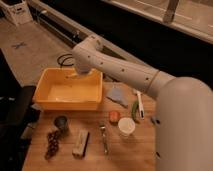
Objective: Place banana in tray
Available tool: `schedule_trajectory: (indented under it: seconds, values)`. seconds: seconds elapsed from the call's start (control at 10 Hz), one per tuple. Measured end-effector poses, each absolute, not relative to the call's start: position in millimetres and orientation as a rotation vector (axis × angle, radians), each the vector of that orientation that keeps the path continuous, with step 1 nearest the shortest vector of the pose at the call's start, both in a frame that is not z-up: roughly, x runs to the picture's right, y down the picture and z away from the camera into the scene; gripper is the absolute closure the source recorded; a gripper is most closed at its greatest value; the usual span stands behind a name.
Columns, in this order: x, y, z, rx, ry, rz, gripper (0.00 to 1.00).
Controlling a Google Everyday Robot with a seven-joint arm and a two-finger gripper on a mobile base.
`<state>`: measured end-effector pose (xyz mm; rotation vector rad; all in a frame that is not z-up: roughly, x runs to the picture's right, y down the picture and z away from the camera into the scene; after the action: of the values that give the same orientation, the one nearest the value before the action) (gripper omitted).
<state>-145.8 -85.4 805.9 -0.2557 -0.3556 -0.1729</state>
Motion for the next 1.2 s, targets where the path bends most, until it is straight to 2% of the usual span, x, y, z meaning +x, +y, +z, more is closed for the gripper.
schedule_trajectory:
  seconds: [0.1,0.4,0.5,0.9,1.0,1.2]
  values:
    - [-151,-81,820,-0.280,-0.368,-0.172,0.98]
    - [-164,-64,856,-0.373,-0.401,-0.159,0.71]
    - [-169,-54,866,-0.407,-0.407,-0.163,0.59]
    - [-169,-32,886,-0.498,-0.432,-0.153,0.23]
    - [-170,-29,888,-0.504,-0.451,-0.154,0.20]
    - [-168,-29,888,-0.503,-0.452,-0.151,0.20]
